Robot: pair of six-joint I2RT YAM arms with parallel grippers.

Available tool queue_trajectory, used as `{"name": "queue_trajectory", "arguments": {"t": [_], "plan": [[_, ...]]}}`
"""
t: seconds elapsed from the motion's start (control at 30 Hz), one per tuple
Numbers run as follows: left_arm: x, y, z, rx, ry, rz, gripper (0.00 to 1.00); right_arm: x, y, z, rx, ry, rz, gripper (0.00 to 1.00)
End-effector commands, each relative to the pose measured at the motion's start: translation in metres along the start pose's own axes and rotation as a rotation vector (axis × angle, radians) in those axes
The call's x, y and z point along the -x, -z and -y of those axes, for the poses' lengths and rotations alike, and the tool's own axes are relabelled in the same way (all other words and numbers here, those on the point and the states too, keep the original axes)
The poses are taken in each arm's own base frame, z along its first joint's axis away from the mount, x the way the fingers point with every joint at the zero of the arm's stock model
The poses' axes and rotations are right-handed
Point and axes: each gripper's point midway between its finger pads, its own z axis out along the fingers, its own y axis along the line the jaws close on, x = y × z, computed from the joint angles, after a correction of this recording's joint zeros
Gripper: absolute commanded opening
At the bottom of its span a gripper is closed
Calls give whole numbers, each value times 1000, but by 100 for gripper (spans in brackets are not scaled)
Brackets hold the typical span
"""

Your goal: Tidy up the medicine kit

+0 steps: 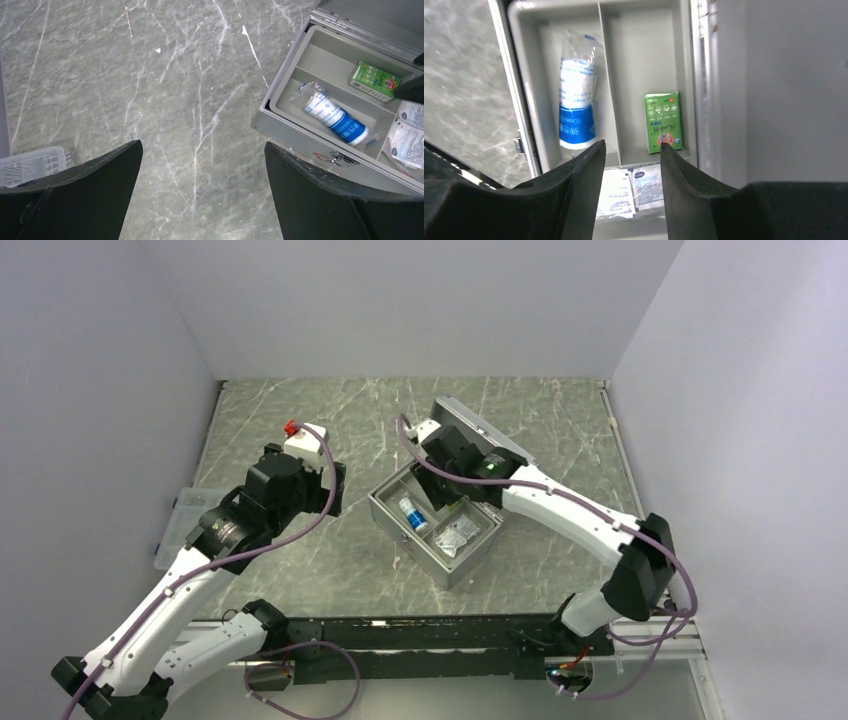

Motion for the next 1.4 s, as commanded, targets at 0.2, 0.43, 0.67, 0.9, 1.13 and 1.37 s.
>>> {"name": "queue_trajectory", "arguments": {"t": [0.2,0.43,0.67,0.9,1.13,1.37], "plan": [[6,0,4,-18,23,28,99,81,113,40,-137,-111,368,59],[4,7,19,-84,119,-26,99,100,168,89,-307,-220,503,59],[-32,-2,47,-194,220,-132,99,93,183,147,-436,-324,531,53],[-51,-6,55,-217,270,-182,99,76,158,186,-476,-397,475,35],[-66,-10,54,-194,285,-236,99,66,130,197,-419,-463,435,2],[-75,-13,55,-192,285,-255,99,75,126,182,-293,-480,505,42]]}}
